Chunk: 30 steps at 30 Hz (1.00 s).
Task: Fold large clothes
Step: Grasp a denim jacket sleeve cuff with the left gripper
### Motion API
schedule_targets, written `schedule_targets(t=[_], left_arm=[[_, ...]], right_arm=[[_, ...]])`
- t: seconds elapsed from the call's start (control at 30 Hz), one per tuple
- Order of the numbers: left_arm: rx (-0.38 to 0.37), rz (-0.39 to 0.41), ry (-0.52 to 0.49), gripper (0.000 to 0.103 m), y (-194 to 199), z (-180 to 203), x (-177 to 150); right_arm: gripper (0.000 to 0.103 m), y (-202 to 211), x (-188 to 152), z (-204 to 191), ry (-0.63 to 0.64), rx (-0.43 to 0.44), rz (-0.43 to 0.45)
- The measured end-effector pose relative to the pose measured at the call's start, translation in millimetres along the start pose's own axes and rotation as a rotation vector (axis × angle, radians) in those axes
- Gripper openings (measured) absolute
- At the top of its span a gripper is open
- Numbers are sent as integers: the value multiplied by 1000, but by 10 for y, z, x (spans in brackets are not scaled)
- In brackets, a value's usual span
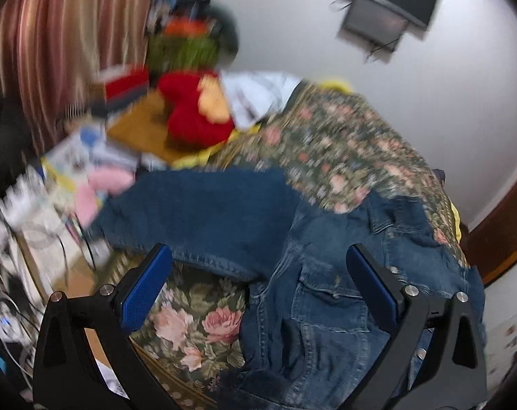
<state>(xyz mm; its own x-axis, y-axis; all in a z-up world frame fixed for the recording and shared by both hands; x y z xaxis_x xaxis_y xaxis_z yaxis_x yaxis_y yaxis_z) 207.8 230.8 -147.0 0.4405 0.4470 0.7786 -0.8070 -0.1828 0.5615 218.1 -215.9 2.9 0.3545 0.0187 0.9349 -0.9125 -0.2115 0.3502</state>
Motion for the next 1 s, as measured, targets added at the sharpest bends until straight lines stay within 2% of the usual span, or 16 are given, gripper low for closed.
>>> schedule_targets(t=[0.13, 0.27, 0.43, 0.53, 0.6, 0.67, 0.73, 0.77, 0.8, 0.93, 1.0], left_arm=[[10, -113, 98, 103, -454, -318, -97], [2, -194, 204, 100, -819, -537, -198], [61, -203, 341, 95, -1093, -890, -253], [43, -226, 421, 81, -1246, -1052, -309], [30, -239, 477, 62, -1309, -1136, -351], [42, -239, 507, 49, -1346, -1187, -363], [79, -203, 470, 36, -1311, -1163, -304], [94, -185, 438, 25, -1287, -1131, -261], [118, -161, 392, 19, -1251, -1080, -203], [245, -9, 143, 13, -1027, -746, 112], [261, 54, 33, 11, -955, -529, 256]], right_arm=[[103, -512, -116, -47, 11, 65, -98], [103, -1041, -308, -99, 22, 117, -252], [103, -1642, -626, -148, 20, 176, -464], [103, -1913, -843, -171, 13, 184, -567], [103, -2074, -991, -180, 19, 185, -628], [103, -2156, -1101, -204, 24, 187, -677], [103, -2229, -1205, -226, 32, 193, -717], [103, -2250, -1242, -233, 32, 201, -728], [103, -2267, -1273, -241, 29, 213, -740], [103, -2317, -1321, -259, 23, 240, -771], [103, -2338, -1353, -278, 35, 247, -789]])
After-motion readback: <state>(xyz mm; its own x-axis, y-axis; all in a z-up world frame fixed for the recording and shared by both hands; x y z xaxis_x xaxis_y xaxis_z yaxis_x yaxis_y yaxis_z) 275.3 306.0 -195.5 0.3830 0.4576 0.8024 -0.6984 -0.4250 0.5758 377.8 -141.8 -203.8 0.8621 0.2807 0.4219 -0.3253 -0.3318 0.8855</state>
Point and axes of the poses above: each gripper's, at about its wrist camera, not at the fingertips, and y roughly against the way its jaws point, z to its right, x to its top, the point moved 1 cm from there along -y, roughly the way its jaws point, and after that the axes turned 12 degrees about z, right-handed, at the moved point
